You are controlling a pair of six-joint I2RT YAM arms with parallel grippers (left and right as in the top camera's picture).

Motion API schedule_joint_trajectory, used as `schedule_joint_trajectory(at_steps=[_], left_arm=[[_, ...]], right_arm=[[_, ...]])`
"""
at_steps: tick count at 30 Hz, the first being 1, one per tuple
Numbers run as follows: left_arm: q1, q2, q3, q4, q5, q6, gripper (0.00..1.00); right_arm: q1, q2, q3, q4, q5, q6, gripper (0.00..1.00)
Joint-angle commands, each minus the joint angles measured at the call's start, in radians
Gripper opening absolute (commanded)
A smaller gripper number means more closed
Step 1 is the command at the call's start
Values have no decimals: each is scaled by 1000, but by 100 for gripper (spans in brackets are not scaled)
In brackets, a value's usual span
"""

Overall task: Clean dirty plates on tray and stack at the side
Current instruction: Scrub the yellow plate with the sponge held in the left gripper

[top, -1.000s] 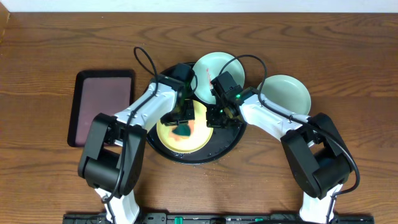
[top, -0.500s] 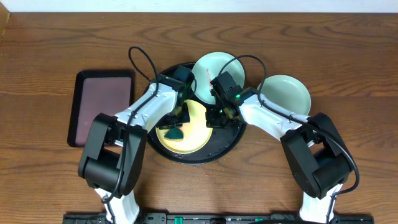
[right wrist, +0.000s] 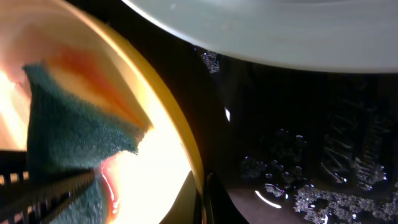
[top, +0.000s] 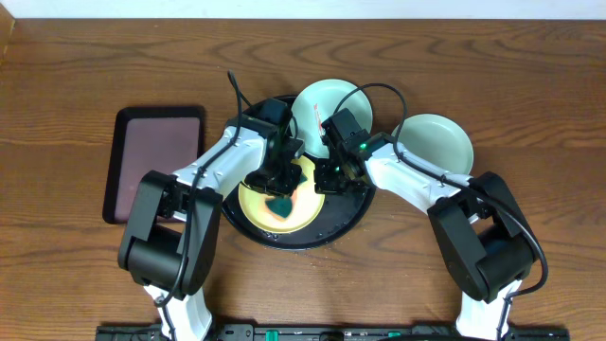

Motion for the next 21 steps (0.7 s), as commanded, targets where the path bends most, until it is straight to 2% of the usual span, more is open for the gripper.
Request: schedule_joint_trajectory(at_steps=[1, 6, 9, 13, 15, 20, 21], left_arm=[[-5, 28, -16, 63, -283, -151, 7], [-5, 28, -15, 98, -606, -491, 7], [-5, 28, -15, 51, -619, -633, 7], [-10, 28, -15, -37, -570, -661, 7], [-10, 28, -15, -84, -482, -592, 7], [-10, 28, -15, -107, -102, -140, 7], [-10, 28, -15, -108, -40, -79, 7]], right_arm=[[-9, 15, -1, 0, 13, 2, 1], [-9, 15, -1, 0, 14, 2, 1], [-9, 15, -1, 0, 14, 2, 1], [-9, 15, -1, 0, 14, 2, 1], [-9, 15, -1, 0, 14, 2, 1], [-9, 15, -1, 0, 13, 2, 1], [-9, 15, -1, 0, 13, 2, 1]])
